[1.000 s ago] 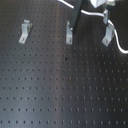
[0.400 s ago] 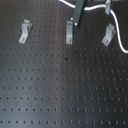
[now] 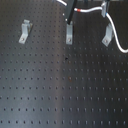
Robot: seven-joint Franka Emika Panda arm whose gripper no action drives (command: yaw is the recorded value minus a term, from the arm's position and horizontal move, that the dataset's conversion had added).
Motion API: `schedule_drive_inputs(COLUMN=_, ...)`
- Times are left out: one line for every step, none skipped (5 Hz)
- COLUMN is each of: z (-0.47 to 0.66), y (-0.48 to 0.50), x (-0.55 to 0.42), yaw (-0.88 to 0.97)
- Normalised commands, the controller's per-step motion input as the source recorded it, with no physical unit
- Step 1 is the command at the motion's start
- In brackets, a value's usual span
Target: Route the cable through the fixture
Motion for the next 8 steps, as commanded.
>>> schedule_drive_inputs(z=-0.07, y=-0.16, x=0.083, yaw=-0.32)
schedule_drive_inputs(z=0.0, y=-0.247, x=0.071, yaw=-0.67)
schedule_drive_inputs(z=0.1, y=-0.086, x=-0.123, yaw=-0.46)
schedule_drive_inputs(z=0.2, y=-0.014, x=-0.133, yaw=-0.19)
schedule_drive_inputs(z=0.28, y=-0.039, x=-0.187, yaw=-0.2)
schedule_drive_inputs(z=0.37, y=0.002, x=-0.166, yaw=-0.17)
schedule_drive_inputs(z=0.38, y=0.082, x=-0.088, yaw=-0.08)
schedule_drive_inputs(z=0.17, y=0.383, x=-0.102, yaw=0.28)
